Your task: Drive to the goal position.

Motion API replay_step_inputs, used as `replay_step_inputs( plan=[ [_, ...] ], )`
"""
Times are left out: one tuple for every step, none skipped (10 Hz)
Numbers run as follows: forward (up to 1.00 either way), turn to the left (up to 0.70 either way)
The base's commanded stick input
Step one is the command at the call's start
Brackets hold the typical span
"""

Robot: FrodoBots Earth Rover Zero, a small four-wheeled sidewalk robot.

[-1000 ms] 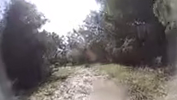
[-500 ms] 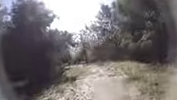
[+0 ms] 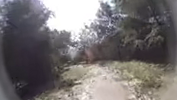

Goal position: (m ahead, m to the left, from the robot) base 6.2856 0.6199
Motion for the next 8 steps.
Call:
replay_step_inputs(
  plan=[
    [0.85, 0.0],
    [0.85, 0.0],
    [0.85, 0.0],
    [0.85, 0.0],
    [0.85, 0.0],
    [0.85, 0.0],
    [0.85, 0.0],
    [0.85, 0.0]
  ],
)
